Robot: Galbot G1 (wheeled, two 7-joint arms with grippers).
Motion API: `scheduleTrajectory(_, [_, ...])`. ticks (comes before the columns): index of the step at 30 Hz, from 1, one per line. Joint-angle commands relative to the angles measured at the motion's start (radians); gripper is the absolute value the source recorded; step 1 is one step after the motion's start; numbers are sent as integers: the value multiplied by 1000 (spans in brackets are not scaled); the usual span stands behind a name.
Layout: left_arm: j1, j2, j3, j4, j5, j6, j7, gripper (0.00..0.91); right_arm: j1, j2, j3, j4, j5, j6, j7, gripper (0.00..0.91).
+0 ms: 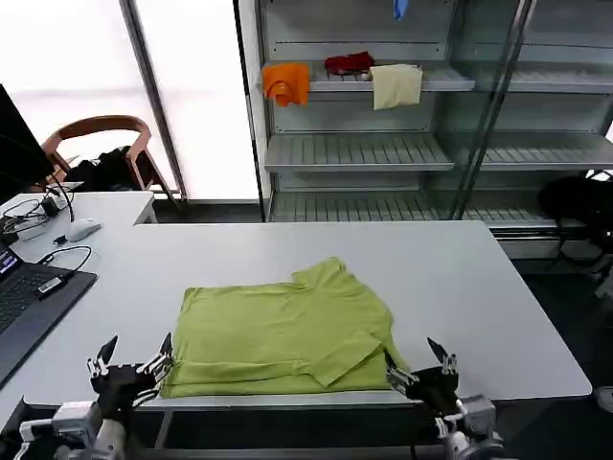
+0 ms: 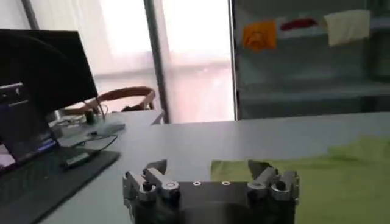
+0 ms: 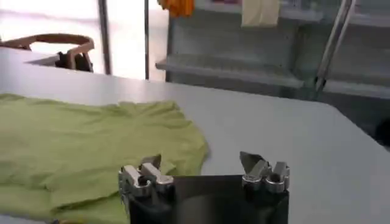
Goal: Fold and organize the clothes.
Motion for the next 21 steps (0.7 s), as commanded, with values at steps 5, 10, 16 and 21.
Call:
scheduleTrajectory(5, [-430, 8, 72, 295, -139, 3, 230, 907, 694, 119, -215, -495, 110, -19, -158, 907])
scheduleTrajectory(10, [-517, 7, 129, 429, -140, 41, 270, 907, 819, 197, -300, -684, 101, -71, -195, 907])
scheduleTrajectory(16, [-626, -8, 192, 524, -162, 148, 272, 907, 892, 272, -345, -849, 72, -94, -223, 907])
scheduleTrajectory(21, [-668, -13, 230, 607, -145, 149, 274, 907, 910, 307, -355, -931, 41, -119, -271, 907])
